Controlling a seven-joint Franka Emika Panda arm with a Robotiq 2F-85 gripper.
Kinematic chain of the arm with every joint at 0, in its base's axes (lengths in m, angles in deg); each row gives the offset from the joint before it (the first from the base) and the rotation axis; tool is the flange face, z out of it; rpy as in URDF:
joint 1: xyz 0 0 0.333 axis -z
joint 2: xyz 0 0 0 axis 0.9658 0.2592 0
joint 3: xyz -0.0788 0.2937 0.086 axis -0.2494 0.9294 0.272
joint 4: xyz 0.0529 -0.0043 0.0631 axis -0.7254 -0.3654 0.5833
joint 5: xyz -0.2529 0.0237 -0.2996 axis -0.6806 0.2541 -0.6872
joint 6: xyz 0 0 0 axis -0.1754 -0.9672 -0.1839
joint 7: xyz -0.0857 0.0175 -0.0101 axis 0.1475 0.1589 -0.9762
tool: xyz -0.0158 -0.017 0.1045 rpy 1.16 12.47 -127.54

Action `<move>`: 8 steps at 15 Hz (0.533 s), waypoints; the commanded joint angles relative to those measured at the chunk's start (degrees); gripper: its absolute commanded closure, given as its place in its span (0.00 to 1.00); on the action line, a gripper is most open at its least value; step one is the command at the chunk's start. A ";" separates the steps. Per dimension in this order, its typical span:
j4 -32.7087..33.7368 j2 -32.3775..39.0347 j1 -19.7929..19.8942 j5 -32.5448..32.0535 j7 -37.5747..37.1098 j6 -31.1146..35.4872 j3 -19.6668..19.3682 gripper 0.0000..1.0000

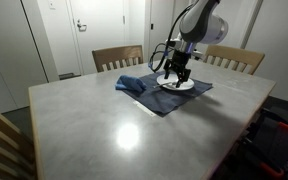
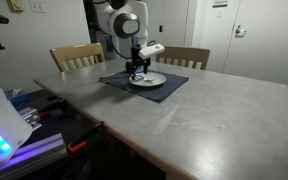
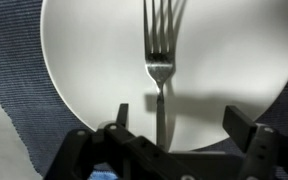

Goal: Put the fork on the blue mat, wipe the plate with the cloth, and then put the fork back on the plate

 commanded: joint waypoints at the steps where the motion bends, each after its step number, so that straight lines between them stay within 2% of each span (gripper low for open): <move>1: 0.93 1.89 1.94 -1.98 -0.86 1.55 1.36 0.09; 2: 0.98 1.93 2.17 -2.05 -0.80 1.60 1.48 0.10; 4: 1.02 1.98 2.21 -2.28 -0.87 1.79 1.49 0.19; 6: 1.09 2.15 2.28 -2.38 -0.92 1.87 1.50 0.42; 8: 1.05 2.15 2.36 -2.36 -0.93 1.96 1.54 0.56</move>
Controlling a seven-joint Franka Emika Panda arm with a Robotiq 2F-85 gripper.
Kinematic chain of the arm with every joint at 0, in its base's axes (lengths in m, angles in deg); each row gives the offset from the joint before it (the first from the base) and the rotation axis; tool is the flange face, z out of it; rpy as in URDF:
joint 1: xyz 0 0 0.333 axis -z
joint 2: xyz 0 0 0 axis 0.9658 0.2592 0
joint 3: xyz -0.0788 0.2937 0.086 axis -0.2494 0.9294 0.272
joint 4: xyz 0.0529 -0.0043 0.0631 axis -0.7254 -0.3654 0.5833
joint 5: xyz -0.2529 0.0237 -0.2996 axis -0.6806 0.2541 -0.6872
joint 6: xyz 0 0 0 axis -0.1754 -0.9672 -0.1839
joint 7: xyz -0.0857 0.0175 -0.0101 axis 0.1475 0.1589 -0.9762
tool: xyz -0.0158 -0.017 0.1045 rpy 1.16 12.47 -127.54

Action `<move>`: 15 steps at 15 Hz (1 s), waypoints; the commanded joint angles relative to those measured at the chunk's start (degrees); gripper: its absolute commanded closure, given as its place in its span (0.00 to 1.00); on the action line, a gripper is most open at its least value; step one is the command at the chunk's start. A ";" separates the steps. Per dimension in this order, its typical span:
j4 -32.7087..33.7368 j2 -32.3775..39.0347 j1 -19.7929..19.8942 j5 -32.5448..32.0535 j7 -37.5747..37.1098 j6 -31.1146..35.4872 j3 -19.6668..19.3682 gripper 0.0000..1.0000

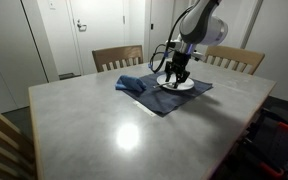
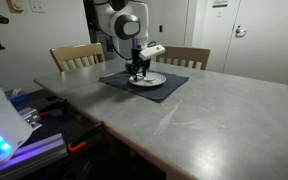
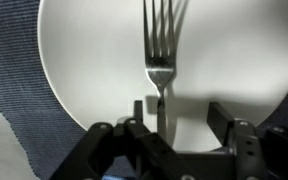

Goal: Put the fork on the blue mat, wipe the plate with the cloth, and then put the fork back on the plate

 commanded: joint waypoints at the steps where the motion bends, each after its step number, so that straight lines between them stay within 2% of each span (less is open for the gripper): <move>1: 0.71 1.33 1.71 -2.01 -0.91 1.58 1.21 0.63; 6: 0.52 0.98 1.68 -2.23 -1.19 1.58 0.89 0.98; 8: 0.32 0.48 1.41 -2.50 -1.78 1.32 0.39 1.00; 10: 0.01 -0.10 0.98 -3.25 -2.92 0.98 -0.16 0.98; 13: -0.78 -2.06 -0.98 -6.21 -7.07 -1.57 -2.24 0.98; 15: -1.22 -3.16 -0.96 -7.78 -8.84 -3.57 -2.07 0.98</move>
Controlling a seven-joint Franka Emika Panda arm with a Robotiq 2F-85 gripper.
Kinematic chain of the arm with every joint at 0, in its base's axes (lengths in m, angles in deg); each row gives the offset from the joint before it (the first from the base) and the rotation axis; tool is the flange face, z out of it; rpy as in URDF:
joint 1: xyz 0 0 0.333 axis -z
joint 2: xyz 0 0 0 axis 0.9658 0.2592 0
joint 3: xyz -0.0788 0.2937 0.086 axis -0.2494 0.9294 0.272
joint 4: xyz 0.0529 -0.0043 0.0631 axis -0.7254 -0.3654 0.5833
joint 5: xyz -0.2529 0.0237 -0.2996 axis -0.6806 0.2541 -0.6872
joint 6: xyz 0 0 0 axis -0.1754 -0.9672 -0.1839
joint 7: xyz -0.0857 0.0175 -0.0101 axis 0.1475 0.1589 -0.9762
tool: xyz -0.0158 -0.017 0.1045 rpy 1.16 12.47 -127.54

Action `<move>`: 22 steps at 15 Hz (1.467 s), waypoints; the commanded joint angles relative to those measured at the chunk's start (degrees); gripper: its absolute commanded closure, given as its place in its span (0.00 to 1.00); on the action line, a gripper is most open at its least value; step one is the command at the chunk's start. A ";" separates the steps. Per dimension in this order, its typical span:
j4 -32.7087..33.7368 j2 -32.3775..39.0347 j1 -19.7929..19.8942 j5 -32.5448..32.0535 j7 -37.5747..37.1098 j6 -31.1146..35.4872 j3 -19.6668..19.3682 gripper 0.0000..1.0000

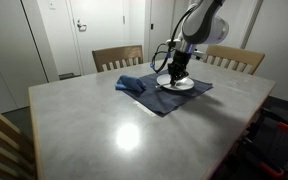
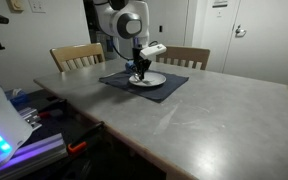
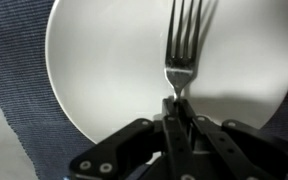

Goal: Put the fork on the blue mat, wipe the plate with the cloth, and then put the fork back on the plate

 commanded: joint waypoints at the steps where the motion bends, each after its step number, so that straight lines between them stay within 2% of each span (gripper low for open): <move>1: -1.46 -3.34 -1.17 -3.02 -3.81 -4.50 -0.82 0.98; 7: -4.08 -8.76 -3.17 -2.40 -6.75 -10.93 0.24 0.98; 12: -5.88 -10.81 -8.13 -4.30 -11.59 -11.95 -0.62 0.98; 18: -6.08 -7.43 -10.47 -2.94 -16.48 -9.89 0.66 0.98; 20: -6.46 -6.25 -11.20 -4.07 -18.78 -7.26 0.27 0.98; 22: -6.30 -4.54 -9.72 -2.29 -18.05 -4.76 2.01 0.98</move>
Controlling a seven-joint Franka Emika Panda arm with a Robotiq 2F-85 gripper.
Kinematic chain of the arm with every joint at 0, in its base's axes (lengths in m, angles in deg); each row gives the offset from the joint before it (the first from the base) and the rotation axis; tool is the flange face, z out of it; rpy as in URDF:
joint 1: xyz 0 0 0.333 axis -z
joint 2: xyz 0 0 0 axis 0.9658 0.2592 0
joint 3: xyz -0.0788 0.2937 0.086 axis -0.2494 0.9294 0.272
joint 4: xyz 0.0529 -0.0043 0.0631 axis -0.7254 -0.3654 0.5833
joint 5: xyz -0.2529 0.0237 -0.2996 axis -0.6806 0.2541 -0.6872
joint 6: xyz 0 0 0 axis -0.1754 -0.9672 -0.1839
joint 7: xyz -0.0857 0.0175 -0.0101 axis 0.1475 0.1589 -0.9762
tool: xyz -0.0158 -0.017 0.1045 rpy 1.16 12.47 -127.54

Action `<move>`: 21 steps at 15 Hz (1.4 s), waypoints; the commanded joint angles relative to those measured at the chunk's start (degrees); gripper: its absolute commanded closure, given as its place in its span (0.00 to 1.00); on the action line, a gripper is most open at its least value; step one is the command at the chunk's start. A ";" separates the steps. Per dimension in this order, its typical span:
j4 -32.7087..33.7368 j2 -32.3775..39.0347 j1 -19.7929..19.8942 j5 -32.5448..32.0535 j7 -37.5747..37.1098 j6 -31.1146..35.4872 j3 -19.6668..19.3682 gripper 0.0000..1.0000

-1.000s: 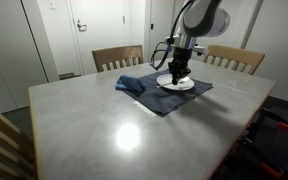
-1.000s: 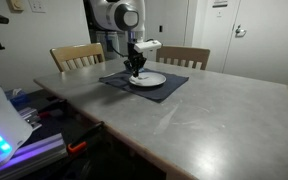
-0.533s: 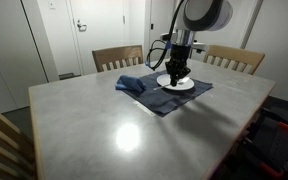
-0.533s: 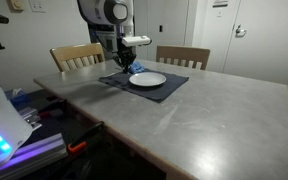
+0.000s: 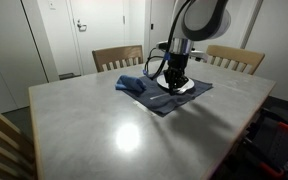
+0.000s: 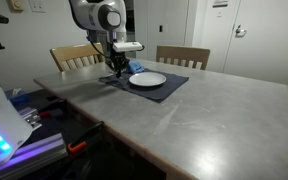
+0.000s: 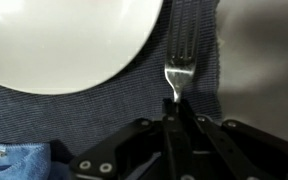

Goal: Put the fork on the blue mat, wipe the plate with the cloth, and then put the fork back on the plate

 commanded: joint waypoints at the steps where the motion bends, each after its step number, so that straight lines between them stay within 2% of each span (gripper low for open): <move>1: -0.31 2.96 1.60 1.22 -0.54 5.44 2.10 0.98; 5: -0.66 5.34 1.60 -1.78 -1.50 11.58 2.50 0.98; 6: -1.09 5.43 1.27 -2.86 -1.96 12.79 2.06 0.93; 7: -1.23 5.48 1.13 -3.69 -2.31 13.60 1.77 0.75; 8: -1.46 5.17 1.17 -4.57 -2.72 13.95 1.57 0.64; 16: -1.11 -3.62 0.30 -11.86 -4.46 8.38 -0.73 0.08; 18: 1.31 -5.18 -0.86 -11.71 -6.71 3.09 -1.83 0.00; 21: 5.93 -5.75 -1.53 -10.41 -10.59 -5.41 -2.46 0.00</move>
